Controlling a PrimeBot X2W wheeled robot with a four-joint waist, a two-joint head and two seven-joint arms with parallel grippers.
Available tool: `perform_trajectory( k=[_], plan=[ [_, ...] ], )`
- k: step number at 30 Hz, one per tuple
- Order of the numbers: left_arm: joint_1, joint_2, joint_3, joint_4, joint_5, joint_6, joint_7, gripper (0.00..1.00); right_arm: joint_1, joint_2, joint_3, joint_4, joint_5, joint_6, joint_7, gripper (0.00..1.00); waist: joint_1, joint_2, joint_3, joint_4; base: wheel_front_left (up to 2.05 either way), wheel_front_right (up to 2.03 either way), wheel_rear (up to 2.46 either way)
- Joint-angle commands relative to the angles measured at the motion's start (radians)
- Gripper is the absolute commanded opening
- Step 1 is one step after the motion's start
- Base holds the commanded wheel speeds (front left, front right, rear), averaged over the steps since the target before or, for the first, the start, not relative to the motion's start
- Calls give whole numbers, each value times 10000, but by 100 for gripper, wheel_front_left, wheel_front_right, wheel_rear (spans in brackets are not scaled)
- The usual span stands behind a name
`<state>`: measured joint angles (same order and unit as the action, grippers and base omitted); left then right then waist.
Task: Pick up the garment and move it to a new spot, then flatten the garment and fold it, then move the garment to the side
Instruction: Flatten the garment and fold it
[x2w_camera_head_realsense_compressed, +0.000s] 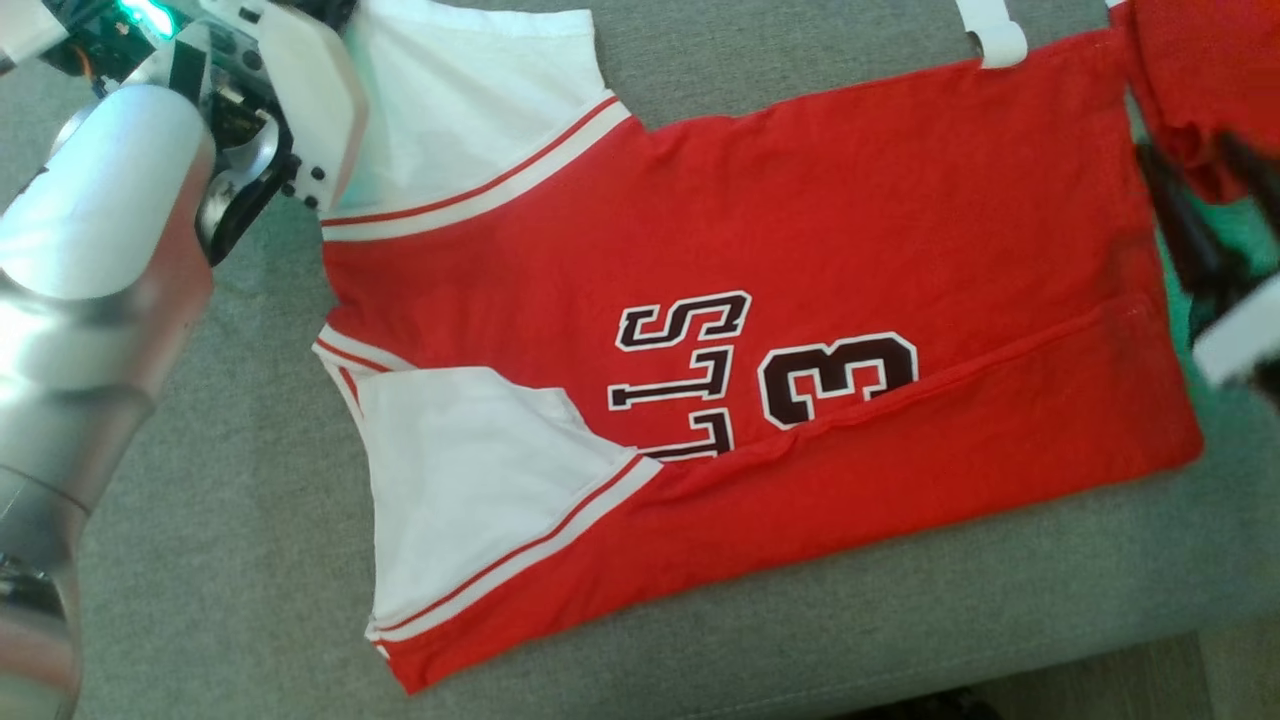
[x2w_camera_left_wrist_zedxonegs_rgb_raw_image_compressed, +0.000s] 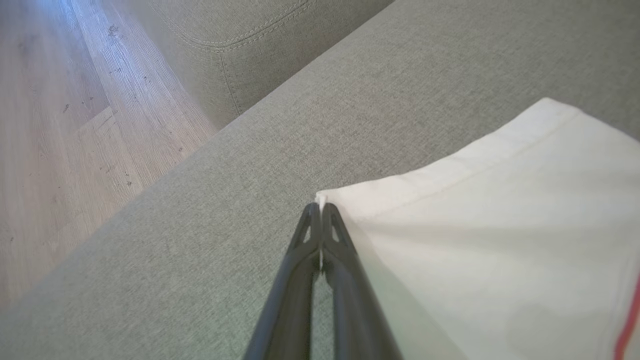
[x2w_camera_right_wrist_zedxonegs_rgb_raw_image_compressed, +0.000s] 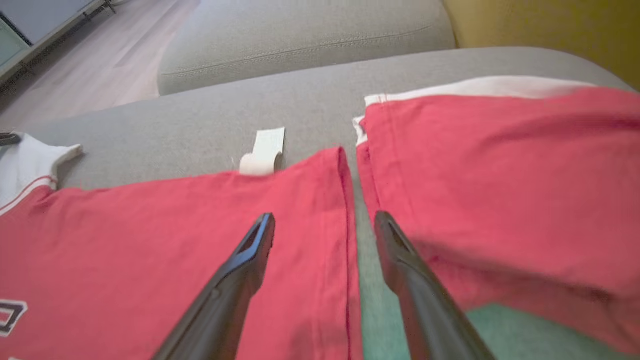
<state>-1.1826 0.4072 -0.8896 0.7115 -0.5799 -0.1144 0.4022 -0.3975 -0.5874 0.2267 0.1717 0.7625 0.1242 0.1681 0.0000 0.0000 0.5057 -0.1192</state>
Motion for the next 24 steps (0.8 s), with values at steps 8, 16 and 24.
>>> perform_trajectory(
  k=[8, 16, 24],
  plan=[
    [-623, 240, 91, -383, 125, 36, -187, 0, -2478, 314, 881, 1934, -331, 65, 877, 100, 0, 0, 131, 260, 0, 0, 0],
    [-771, 199, -19, -592, 114, 9, -236, 0, -3626, 451, 1718, 3398, -20, 65, 841, 100, 0, 0, 195, 456, 0, 0, 0],
    [-777, 257, -78, -646, 91, 30, -290, 0, -4082, 348, 2495, 3853, 519, 65, 416, 76, 0, 0, 214, 488, 0, 0, 0]
  ],
)
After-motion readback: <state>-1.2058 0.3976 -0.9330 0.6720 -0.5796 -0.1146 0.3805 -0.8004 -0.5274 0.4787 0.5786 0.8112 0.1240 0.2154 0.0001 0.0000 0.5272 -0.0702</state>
